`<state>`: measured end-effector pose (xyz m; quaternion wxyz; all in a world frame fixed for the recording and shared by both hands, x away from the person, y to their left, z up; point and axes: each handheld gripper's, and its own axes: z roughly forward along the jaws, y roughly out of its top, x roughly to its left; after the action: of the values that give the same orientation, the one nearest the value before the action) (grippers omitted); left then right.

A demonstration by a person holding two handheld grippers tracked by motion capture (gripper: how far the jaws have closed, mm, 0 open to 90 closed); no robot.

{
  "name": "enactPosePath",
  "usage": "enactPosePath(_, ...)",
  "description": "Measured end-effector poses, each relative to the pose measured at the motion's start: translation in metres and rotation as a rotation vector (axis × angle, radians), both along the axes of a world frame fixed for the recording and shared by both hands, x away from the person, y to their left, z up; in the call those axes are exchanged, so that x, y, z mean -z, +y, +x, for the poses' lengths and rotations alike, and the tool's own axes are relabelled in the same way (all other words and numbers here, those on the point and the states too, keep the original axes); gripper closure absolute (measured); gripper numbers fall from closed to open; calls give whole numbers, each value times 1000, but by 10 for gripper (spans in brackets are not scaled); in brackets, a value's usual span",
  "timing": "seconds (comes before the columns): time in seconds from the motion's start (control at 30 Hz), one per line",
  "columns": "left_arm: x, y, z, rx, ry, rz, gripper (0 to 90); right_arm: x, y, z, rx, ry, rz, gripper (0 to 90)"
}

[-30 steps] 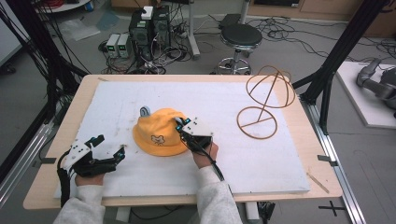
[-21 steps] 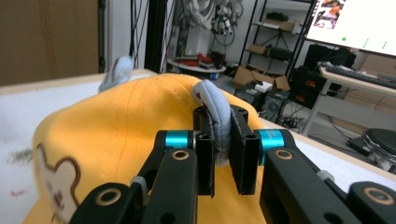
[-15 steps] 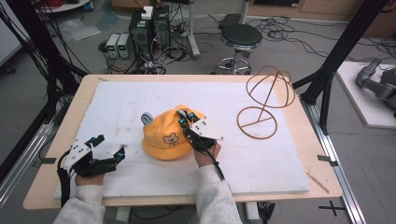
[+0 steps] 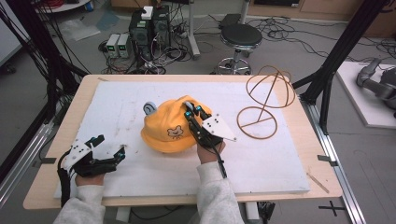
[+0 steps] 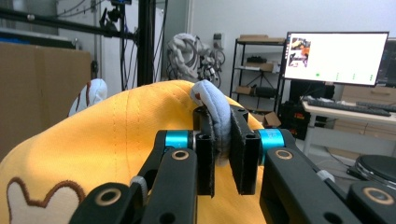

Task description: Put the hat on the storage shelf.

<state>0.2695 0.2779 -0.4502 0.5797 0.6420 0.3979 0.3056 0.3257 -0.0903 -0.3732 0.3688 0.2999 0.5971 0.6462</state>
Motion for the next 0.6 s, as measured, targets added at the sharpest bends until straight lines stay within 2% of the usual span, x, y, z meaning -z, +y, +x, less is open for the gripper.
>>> enactPosePath(0.27,0,0,0,-2,-1,1,32,-13,-8,-1,-2,-27,103,826)
enactPosePath(0.6,0,0,0,0,-1,-3,32,-32,-22,-7,23,-73,151,826)
